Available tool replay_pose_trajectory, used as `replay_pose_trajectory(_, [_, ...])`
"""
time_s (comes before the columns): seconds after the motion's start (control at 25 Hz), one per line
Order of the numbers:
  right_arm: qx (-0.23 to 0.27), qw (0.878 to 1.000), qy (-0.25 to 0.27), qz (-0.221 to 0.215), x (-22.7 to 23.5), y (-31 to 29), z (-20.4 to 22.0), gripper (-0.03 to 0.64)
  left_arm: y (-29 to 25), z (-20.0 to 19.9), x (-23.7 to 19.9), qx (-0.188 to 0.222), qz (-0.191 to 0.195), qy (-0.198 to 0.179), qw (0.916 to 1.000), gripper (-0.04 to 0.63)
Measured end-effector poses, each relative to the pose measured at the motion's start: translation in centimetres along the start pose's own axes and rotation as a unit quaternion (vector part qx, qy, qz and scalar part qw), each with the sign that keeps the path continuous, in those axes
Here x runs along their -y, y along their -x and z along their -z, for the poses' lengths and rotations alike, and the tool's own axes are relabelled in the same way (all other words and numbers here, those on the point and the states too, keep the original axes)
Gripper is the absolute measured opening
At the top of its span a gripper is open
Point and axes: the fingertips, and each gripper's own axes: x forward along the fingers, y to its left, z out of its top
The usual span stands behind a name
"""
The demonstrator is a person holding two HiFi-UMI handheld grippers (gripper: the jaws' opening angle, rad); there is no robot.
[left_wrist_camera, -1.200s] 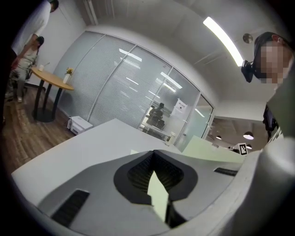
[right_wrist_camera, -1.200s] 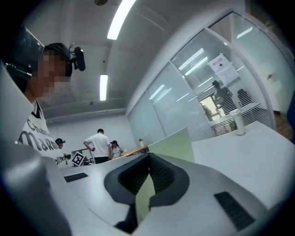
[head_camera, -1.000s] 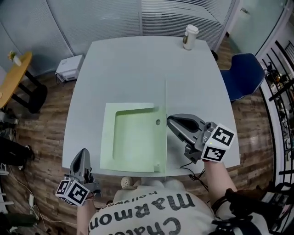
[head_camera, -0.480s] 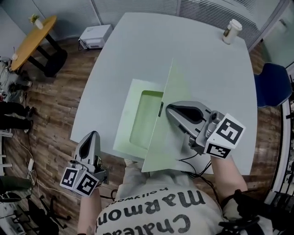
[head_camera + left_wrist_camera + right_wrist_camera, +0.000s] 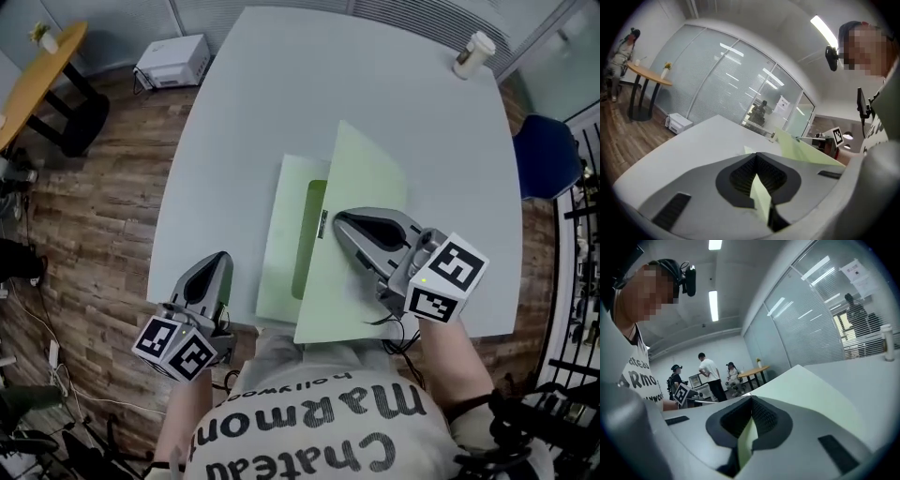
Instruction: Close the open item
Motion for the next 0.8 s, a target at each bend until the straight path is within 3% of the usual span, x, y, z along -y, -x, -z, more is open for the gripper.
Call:
replay_pose_trajectory(0.28, [-0.03, 0.996, -0.036, 0.08, 1.1, -3.5, 1.7, 0.002, -3.5, -0.6, -1.6, -0.063, 0.094, -0.014, 0.9935, -0.003])
replay_pose_trajectory(0.6, [-0.049, 0.988, -0.069, 0.132, 2.8, -6.0, 4.5, 0.002, -5.5, 0.4, -2.9, -0.111, 0.143, -0.03, 0.9831, -0.003])
replay_pose_trajectory(0.8, [-0.08, 0.984, -0.062, 0.149, 2.6, -7.1, 6.4, 0.002, -5.5, 0.8, -3.5, -0.125, 0.164, -0.032, 0.9781, -0.003])
